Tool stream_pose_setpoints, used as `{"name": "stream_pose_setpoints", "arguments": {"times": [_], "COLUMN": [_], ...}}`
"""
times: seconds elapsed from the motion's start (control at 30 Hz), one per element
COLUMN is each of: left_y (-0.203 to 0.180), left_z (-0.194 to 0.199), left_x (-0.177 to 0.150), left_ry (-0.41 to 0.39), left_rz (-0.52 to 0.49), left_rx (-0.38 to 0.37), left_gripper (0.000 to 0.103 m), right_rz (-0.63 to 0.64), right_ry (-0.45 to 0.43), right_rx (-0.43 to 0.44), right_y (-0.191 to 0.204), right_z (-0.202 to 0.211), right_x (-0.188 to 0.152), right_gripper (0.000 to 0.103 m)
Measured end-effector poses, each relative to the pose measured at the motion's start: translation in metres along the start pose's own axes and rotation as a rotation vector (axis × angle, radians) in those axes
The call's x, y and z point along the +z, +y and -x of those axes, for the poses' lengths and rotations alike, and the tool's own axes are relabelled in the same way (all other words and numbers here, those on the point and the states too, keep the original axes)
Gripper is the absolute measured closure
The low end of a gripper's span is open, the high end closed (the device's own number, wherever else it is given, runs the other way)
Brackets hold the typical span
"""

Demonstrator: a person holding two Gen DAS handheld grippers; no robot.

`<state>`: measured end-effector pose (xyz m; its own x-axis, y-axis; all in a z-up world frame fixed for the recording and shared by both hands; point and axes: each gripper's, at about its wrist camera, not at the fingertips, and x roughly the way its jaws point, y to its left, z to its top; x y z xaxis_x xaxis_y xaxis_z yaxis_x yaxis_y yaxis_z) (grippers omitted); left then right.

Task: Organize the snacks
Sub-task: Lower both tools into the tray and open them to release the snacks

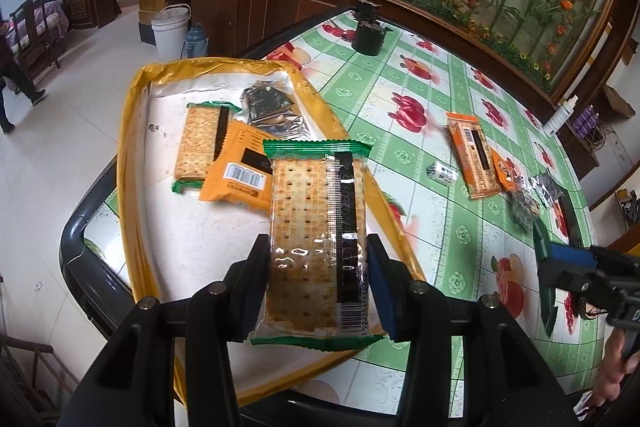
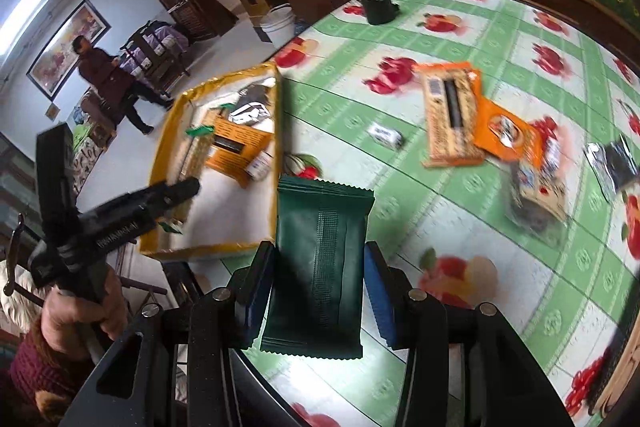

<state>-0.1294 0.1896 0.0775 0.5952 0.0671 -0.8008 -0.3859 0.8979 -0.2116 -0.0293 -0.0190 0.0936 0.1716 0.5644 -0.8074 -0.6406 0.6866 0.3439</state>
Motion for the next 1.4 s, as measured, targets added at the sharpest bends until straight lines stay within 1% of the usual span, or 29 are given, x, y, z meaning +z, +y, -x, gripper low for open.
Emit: {"name": "stream_pose_setpoints", "arguments": {"times": [0.17, 0.37, 0.7, 0.83, 1.0, 1.07, 1.27, 1.4], "left_y": [0.008, 0.017, 0.025, 0.025, 0.026, 0.029, 0.035, 0.037], "left_z": [-0.004, -0.010, -0.026, -0.029, -0.031, -0.030, -0.032, -0.030], "left_x": [0.001, 0.003, 0.005, 0.006, 0.003, 0.003, -0.001, -0.002], "left_ry": [0.005, 0.013, 0.046, 0.047, 0.021, 0.015, 0.032, 0.033], "left_rz": [0.009, 0.013, 0.000, 0.002, 0.000, 0.009, 0.014, 0.011], "left_rx": [0.002, 0.013, 0.023, 0.028, 0.051, 0.052, 0.068, 0.075], "left_gripper": [0.057, 0.057, 0.057, 0.057, 0.057, 0.057, 0.057, 0.057], "right_rz": [0.029, 0.075, 0.080, 0.077, 0.099, 0.098, 0.082, 0.070], "right_ry": [0.005, 0.023, 0.060, 0.090, 0.130, 0.138, 0.162, 0.157], "right_rx": [0.033, 0.049, 0.079, 0.087, 0.094, 0.096, 0.099, 0.089], "right_y": [0.023, 0.048, 0.065, 0.069, 0.077, 0.078, 0.077, 0.074], "right_z": [-0.009, -0.027, -0.068, -0.085, -0.104, -0.110, -0.127, -0.136], "right_x": [0.018, 0.031, 0.052, 0.054, 0.048, 0.047, 0.046, 0.045], "right_gripper": [0.055, 0.055, 0.055, 0.054, 0.054, 0.054, 0.054, 0.054]}}
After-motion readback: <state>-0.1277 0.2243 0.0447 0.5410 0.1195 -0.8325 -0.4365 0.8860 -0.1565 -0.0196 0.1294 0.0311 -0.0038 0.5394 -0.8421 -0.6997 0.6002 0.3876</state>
